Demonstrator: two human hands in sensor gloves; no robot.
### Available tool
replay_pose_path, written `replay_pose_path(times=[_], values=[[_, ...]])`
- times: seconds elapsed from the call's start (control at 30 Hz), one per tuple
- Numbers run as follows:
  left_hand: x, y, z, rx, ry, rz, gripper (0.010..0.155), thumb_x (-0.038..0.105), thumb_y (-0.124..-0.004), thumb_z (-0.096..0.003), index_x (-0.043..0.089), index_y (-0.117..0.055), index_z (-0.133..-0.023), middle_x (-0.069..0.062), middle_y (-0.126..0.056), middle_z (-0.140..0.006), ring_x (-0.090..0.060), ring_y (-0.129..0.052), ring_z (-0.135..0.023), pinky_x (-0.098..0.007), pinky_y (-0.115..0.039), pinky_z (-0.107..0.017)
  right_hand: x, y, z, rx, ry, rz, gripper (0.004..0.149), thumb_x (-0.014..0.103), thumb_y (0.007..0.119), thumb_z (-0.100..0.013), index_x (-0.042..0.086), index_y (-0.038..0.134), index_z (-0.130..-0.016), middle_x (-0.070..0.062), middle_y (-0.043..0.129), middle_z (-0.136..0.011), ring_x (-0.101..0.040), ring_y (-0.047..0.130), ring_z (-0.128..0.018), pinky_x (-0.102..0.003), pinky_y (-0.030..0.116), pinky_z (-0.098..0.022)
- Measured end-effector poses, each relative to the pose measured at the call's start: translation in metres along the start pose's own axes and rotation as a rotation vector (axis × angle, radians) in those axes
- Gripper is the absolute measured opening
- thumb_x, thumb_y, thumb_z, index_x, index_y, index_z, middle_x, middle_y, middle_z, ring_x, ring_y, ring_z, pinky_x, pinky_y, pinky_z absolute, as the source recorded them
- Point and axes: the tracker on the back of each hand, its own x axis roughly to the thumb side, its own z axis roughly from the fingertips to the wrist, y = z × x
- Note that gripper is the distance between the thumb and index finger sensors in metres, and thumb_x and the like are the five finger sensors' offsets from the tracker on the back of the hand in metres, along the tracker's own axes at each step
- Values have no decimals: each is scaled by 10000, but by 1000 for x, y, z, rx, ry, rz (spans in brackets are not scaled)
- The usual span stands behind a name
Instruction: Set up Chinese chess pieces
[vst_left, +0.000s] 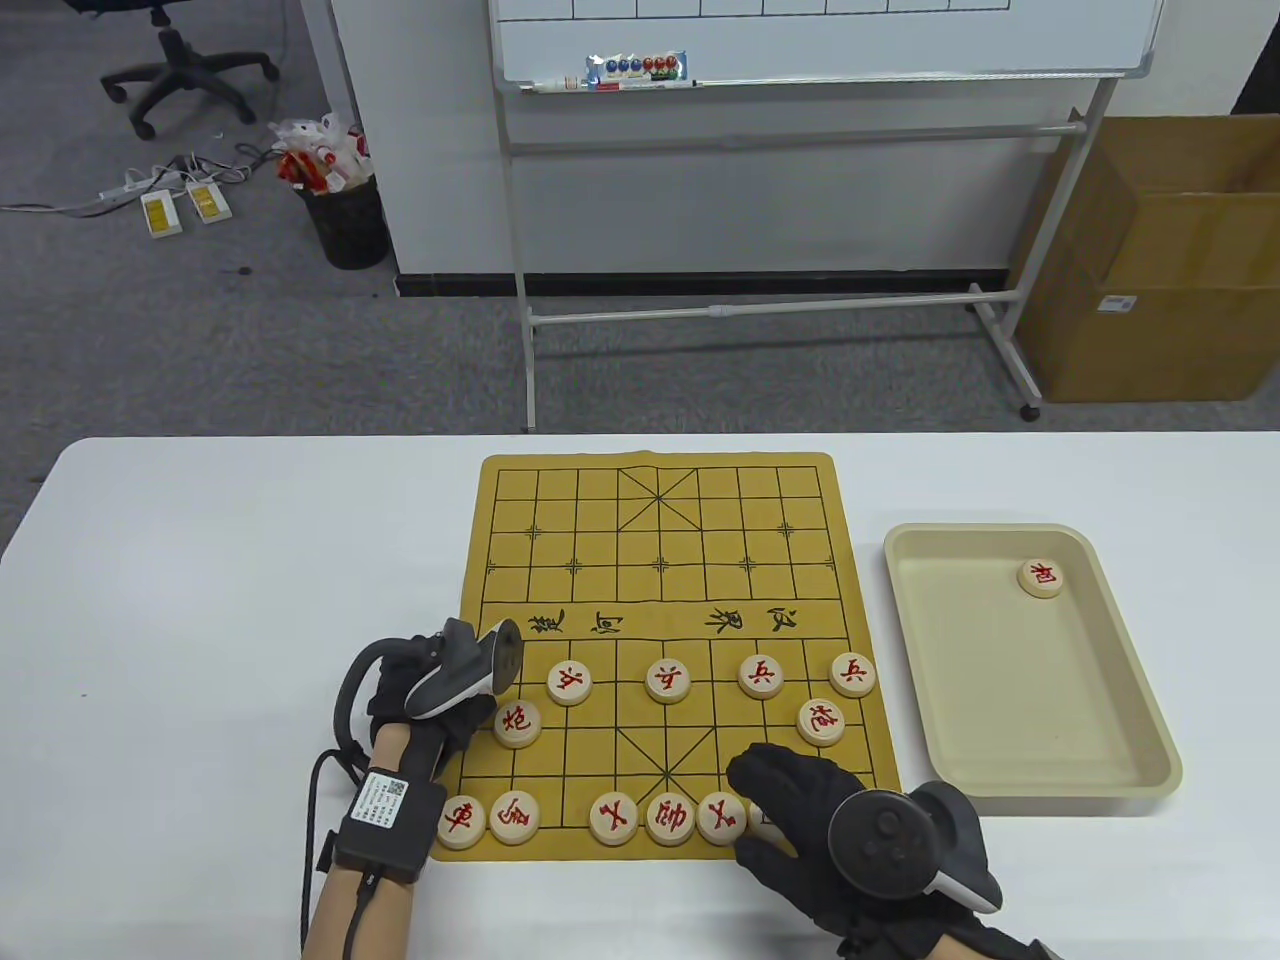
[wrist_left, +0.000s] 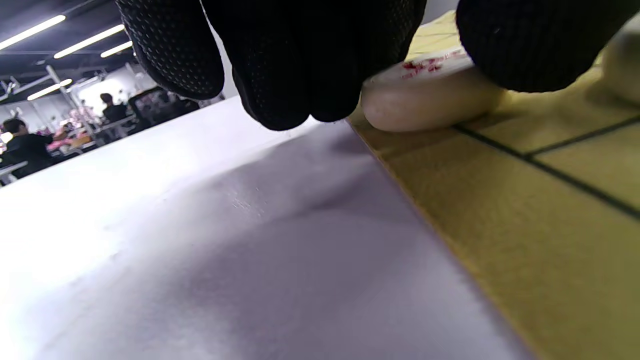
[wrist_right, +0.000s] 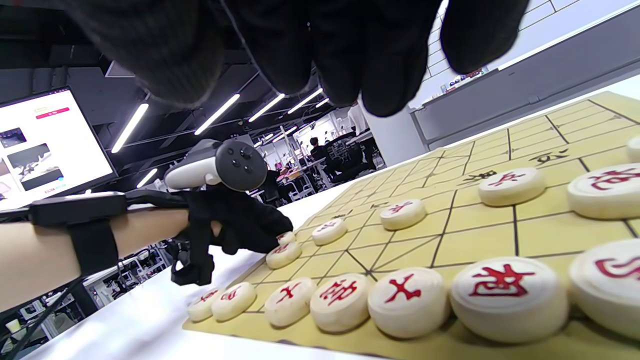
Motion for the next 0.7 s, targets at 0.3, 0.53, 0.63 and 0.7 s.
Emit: replay_pose_path(times=[0.3,0.53,0.63,0.7], values=[[13,79,66,354,-107,301,779,603,-743,-342,297,-598,-1044,11,-742,-1056,-234,-817,-963,-530,-712,-727,-5,-4,0,-56,23,-19,764,484,761,-477,124,542,-1114,-195,654,-1109,-440,748,-964,-639,570,-715],[67,99,132,409,-363,572,772,602,-746,-357,298,-593,-1050,-6,-684,-1114,-278,-738,-1036,-551,-679,-740,-15,-2,-3,-74,61,-37,762,490,760,-476,155,530,-1120,-192,638,-1115,-439,732,-973,-636,570,-716],[84,93,147,433,-424,631,751,593,-745,-365,297,-605,-1041,0,-703,-1101,-269,-760,-1020,-541,-695,-732,-19,-1,-4,-84,76,-55,764,489,763,-474,141,532,-1114,-183,641,-1110,-432,734,-974,-633,570,-716],[92,84,150,420,-449,687,753,590,-747,-366,292,-603,-1042,-6,-701,-1099,-273,-758,-1018,-542,-695,-730,-21,1,-5,-91,81,-55,762,487,765,-474,139,535,-1112,-179,642,-1108,-439,730,-971,-633,571,-716]])
